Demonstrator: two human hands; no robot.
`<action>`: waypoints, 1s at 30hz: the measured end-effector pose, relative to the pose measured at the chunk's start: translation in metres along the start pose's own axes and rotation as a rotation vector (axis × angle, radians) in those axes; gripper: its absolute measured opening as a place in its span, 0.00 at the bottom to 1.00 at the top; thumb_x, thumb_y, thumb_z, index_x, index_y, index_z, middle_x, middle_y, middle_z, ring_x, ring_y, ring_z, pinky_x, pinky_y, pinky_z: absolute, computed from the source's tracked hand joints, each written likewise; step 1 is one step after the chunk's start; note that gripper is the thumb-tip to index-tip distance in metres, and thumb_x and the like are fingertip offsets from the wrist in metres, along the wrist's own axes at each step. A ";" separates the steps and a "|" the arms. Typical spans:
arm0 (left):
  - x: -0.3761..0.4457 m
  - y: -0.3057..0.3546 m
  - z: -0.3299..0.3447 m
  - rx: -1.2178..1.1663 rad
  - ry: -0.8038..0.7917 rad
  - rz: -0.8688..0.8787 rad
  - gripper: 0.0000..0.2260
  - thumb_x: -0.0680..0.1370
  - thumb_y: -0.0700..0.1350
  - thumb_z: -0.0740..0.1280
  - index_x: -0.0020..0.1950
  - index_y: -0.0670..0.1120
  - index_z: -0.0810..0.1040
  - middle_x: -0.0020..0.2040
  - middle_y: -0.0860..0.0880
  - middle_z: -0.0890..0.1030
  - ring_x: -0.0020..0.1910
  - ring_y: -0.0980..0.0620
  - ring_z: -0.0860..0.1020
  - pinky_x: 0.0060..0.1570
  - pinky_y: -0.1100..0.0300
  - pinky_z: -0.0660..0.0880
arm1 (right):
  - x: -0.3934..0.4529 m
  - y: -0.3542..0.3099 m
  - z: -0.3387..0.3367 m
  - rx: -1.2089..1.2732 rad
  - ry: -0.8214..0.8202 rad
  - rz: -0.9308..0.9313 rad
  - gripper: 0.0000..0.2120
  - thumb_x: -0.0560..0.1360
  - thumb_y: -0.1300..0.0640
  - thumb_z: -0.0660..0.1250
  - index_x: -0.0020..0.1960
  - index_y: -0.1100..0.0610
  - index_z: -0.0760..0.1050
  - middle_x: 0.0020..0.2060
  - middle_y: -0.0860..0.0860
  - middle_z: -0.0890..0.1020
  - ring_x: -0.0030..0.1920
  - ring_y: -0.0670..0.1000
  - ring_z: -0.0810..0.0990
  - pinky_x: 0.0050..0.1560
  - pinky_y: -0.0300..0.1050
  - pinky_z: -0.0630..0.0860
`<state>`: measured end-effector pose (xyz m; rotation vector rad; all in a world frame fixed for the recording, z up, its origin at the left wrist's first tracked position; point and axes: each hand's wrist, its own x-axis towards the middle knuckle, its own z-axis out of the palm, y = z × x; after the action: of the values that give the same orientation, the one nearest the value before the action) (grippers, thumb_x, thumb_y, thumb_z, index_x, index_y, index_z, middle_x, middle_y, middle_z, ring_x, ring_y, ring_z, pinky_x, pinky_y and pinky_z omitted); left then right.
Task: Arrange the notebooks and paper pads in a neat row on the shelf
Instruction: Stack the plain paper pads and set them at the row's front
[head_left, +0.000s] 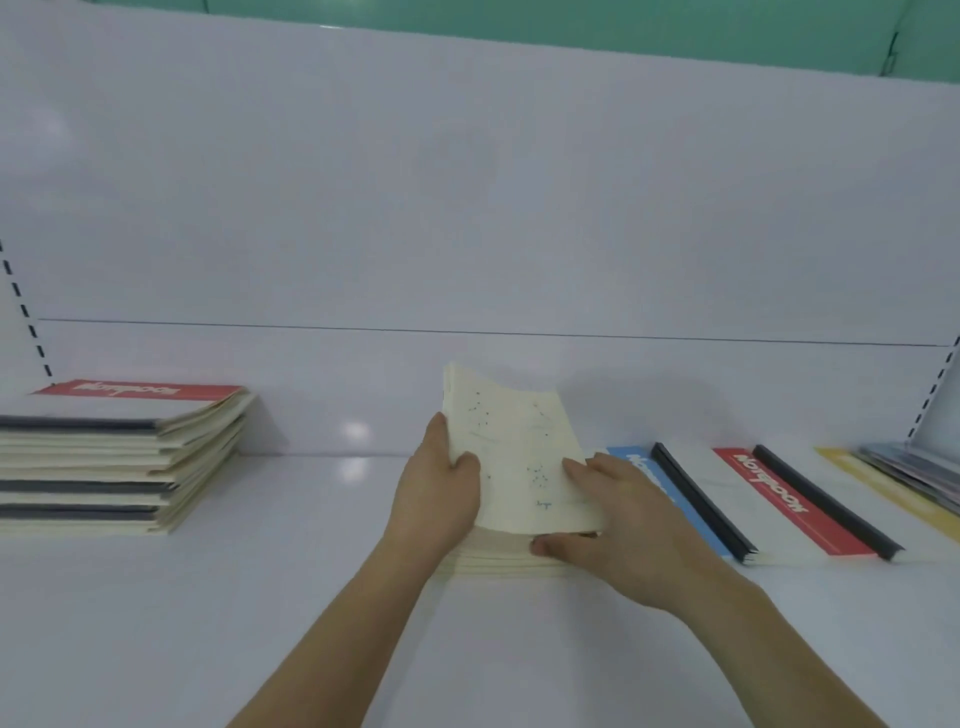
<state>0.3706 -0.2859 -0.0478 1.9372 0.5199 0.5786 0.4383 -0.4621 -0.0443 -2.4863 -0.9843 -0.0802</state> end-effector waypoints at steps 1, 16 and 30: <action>0.007 -0.006 0.000 0.047 0.003 -0.014 0.11 0.80 0.40 0.56 0.61 0.51 0.69 0.47 0.60 0.76 0.44 0.60 0.75 0.40 0.64 0.73 | 0.004 0.001 0.002 -0.008 -0.024 0.001 0.43 0.69 0.33 0.68 0.76 0.50 0.57 0.70 0.46 0.63 0.70 0.46 0.60 0.63 0.37 0.59; 0.038 -0.050 -0.017 0.271 -0.184 -0.096 0.08 0.80 0.45 0.57 0.48 0.46 0.75 0.54 0.43 0.75 0.48 0.50 0.75 0.47 0.58 0.73 | 0.027 0.012 0.038 -0.172 -0.133 -0.035 0.45 0.67 0.24 0.58 0.75 0.50 0.61 0.67 0.44 0.68 0.74 0.49 0.56 0.71 0.44 0.57; 0.015 -0.055 -0.013 0.321 -0.301 0.017 0.28 0.85 0.53 0.53 0.81 0.44 0.48 0.79 0.50 0.59 0.74 0.50 0.65 0.64 0.63 0.62 | 0.032 0.015 0.042 -0.223 -0.152 -0.037 0.33 0.64 0.23 0.57 0.57 0.47 0.68 0.48 0.42 0.70 0.56 0.46 0.67 0.55 0.42 0.68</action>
<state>0.3686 -0.2464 -0.0901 2.2849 0.4215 0.2130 0.4676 -0.4329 -0.0806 -2.7098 -1.1400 -0.0127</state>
